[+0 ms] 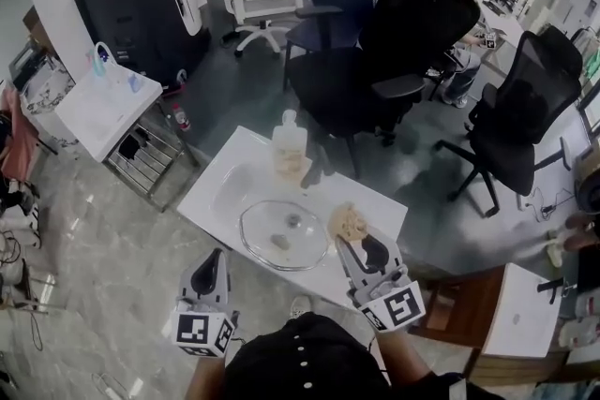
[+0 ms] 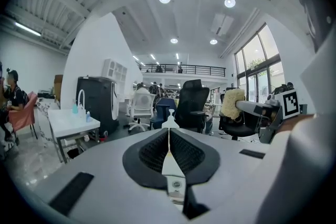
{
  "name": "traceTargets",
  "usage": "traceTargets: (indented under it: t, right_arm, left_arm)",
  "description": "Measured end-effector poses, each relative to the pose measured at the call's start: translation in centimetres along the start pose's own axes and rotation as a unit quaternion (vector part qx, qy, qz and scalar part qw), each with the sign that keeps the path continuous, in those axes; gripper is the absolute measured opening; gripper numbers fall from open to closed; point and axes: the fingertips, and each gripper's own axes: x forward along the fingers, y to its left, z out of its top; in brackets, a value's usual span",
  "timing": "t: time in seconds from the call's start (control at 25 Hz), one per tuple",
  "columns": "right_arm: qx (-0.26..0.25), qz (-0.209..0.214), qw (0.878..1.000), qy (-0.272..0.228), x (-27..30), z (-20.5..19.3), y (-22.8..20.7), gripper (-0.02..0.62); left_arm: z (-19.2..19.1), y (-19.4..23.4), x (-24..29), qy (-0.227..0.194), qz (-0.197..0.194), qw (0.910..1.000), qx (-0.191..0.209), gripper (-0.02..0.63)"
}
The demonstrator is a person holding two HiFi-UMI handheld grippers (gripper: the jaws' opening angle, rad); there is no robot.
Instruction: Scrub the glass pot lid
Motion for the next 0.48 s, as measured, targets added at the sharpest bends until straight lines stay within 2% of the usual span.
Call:
traceTargets:
  t: [0.2, 0.36, 0.48]
  right_arm:
    - [0.012, 0.011, 1.0, 0.007, 0.8, -1.6, -2.8, 0.132]
    - [0.03, 0.022, 0.999, 0.021, 1.4, -3.3, -3.6, 0.132]
    - [0.039, 0.037, 0.998, 0.041, 2.2, -5.2, -3.6, 0.132]
  left_arm:
    - [-0.2, -1.0, 2.7, 0.006, -0.005, 0.9999, -0.007, 0.029]
    - [-1.1, -0.9, 4.0, 0.034, 0.002, 0.9994, -0.006, 0.028]
    - [-2.5, -0.3, 4.7, 0.058, 0.006, 0.998, -0.023, 0.025]
